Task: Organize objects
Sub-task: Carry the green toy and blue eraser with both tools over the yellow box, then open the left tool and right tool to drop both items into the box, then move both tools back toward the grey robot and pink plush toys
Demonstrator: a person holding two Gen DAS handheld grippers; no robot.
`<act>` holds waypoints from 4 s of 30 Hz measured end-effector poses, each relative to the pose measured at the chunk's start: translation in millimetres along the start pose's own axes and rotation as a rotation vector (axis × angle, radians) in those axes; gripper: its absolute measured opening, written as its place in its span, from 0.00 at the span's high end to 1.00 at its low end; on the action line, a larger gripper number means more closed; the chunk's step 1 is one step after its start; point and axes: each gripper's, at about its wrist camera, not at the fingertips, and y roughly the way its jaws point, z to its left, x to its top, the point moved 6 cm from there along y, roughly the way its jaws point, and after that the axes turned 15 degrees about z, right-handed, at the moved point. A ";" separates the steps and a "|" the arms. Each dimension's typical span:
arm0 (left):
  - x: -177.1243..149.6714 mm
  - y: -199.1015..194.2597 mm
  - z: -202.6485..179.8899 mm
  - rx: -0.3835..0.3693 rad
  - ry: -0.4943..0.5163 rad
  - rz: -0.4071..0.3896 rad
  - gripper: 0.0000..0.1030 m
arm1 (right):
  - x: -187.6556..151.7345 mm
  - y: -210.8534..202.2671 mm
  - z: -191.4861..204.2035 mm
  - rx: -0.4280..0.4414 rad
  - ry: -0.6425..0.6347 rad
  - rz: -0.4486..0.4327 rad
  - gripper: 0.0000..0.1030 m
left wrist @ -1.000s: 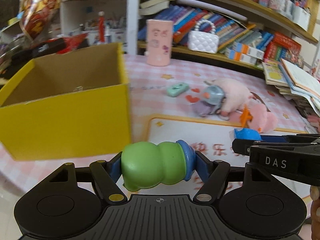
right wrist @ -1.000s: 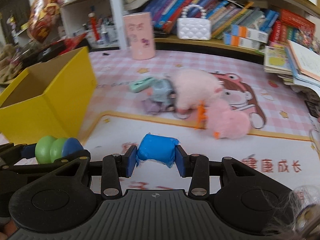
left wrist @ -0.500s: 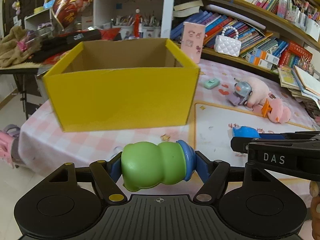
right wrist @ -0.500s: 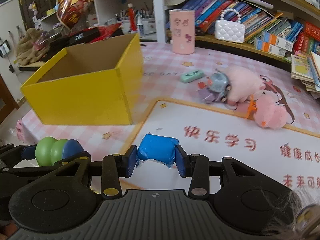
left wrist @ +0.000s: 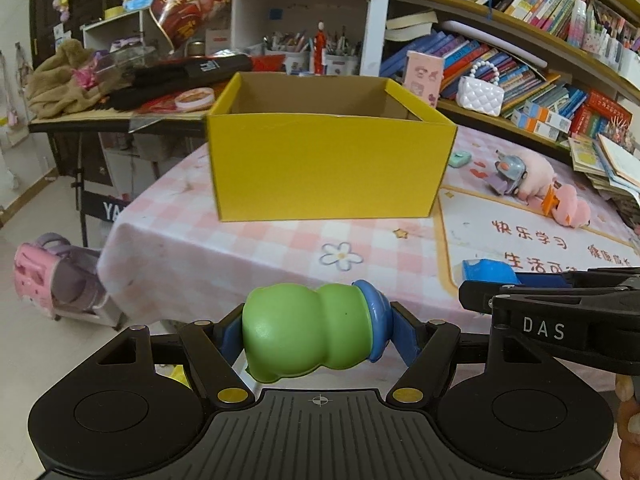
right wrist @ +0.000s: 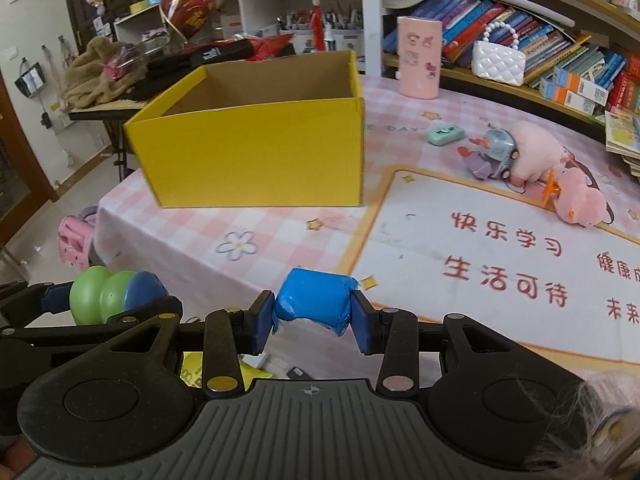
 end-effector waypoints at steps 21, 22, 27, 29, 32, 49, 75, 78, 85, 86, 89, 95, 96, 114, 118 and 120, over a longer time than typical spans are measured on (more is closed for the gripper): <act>-2.2 -21.7 29.6 0.005 -0.031 -0.085 0.30 | -5.8 -6.7 30.4 0.001 -0.015 -0.023 0.63; 3.7 -23.2 29.9 0.012 -0.031 -0.102 0.30 | 0.2 -7.0 28.9 0.000 -0.019 -0.040 0.63; 50.3 -35.2 32.2 0.020 -0.038 -0.211 0.30 | 51.0 -13.7 19.6 -0.023 -0.044 -0.166 0.63; 76.0 -37.6 31.7 0.030 -0.035 -0.261 0.30 | 77.0 -16.1 13.2 -0.025 -0.043 -0.216 0.63; 115.0 -34.7 30.5 0.051 -0.034 -0.319 0.30 | 119.5 -18.1 2.3 -0.024 -0.042 -0.286 0.63; 189.6 82.1 5.9 0.130 0.014 -0.134 0.28 | 241.1 87.4 7.9 0.034 -0.218 -0.062 0.63; 184.0 53.2 14.6 0.057 -0.027 -0.195 0.15 | 235.4 59.3 9.6 0.066 -0.186 -0.096 0.43; 177.7 34.3 24.3 0.060 -0.053 -0.228 0.15 | 228.1 36.0 3.9 0.049 -0.148 -0.164 0.43; 145.0 9.5 48.0 0.075 -0.104 -0.225 0.15 | 187.1 5.1 -3.3 -0.025 -0.099 -0.237 0.43; 138.1 6.2 51.2 0.076 -0.113 -0.222 0.15 | 179.7 2.8 -4.4 -0.032 -0.091 -0.238 0.43; 121.3 -0.7 55.6 0.072 -0.129 -0.207 0.15 | 154.0 -0.7 -4.3 -0.054 -0.062 -0.233 0.43; 82.1 -8.7 50.6 0.053 -0.117 -0.161 0.15 | 100.7 -0.9 5.9 -0.096 -0.054 -0.193 0.43; 76.3 -8.4 49.4 0.050 -0.114 -0.152 0.15 | 92.8 -0.4 7.2 -0.098 -0.051 -0.182 0.43; 6.9 -14.2 28.3 0.012 -0.063 -0.062 0.15 | -4.7 -11.9 16.4 -0.167 -0.028 -0.102 0.37; -0.3 -13.8 17.6 -0.006 -0.023 -0.049 0.15 | -17.7 -16.6 11.5 -0.195 -0.003 -0.097 0.36; -3.2 -12.7 11.5 -0.024 -0.001 -0.040 0.15 | -24.1 -18.5 5.7 -0.205 0.023 -0.089 0.35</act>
